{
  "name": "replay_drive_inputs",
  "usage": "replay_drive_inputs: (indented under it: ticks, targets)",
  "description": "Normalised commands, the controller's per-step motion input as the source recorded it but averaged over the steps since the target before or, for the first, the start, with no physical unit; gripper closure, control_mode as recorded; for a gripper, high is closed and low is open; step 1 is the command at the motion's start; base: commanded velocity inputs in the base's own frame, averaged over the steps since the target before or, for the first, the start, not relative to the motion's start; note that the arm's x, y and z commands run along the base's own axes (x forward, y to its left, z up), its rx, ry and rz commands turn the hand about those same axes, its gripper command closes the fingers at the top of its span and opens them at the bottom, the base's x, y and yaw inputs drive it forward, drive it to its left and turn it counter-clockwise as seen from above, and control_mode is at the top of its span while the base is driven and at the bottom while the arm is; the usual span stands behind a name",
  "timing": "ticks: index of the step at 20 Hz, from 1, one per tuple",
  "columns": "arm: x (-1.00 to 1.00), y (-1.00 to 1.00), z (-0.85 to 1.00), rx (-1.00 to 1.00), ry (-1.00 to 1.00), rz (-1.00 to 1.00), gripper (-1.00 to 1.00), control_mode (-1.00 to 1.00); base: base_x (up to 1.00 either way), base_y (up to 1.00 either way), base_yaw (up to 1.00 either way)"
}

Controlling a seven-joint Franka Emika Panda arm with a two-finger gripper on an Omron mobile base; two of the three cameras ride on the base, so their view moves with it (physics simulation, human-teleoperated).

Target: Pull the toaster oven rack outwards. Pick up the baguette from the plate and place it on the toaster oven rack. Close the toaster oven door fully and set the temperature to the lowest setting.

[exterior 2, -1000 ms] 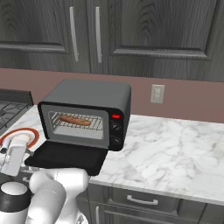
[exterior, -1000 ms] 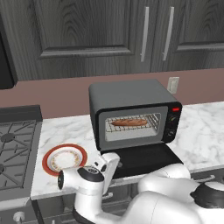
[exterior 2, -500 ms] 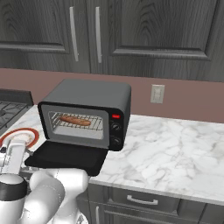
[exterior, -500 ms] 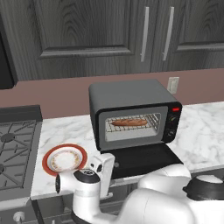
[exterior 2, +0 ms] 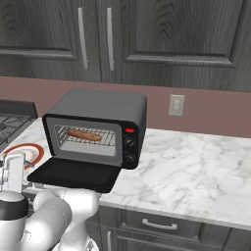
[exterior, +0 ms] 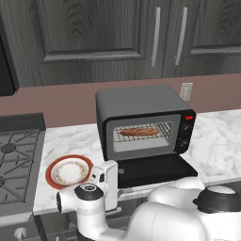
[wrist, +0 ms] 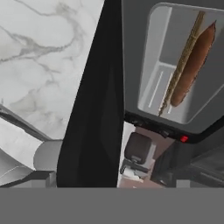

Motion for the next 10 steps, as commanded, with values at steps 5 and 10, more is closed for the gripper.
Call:
replay_drive_inputs:
  ticks: [5,10]
  targets:
    - [0.38,-0.25,0.39,-0.11,-0.04,0.14,-1.00,-1.00,0.00,0.00,0.00]
    - [0.56,-0.26,0.30,-0.03,-0.06,0.21,-1.00,-1.00,0.00,0.00,0.00]
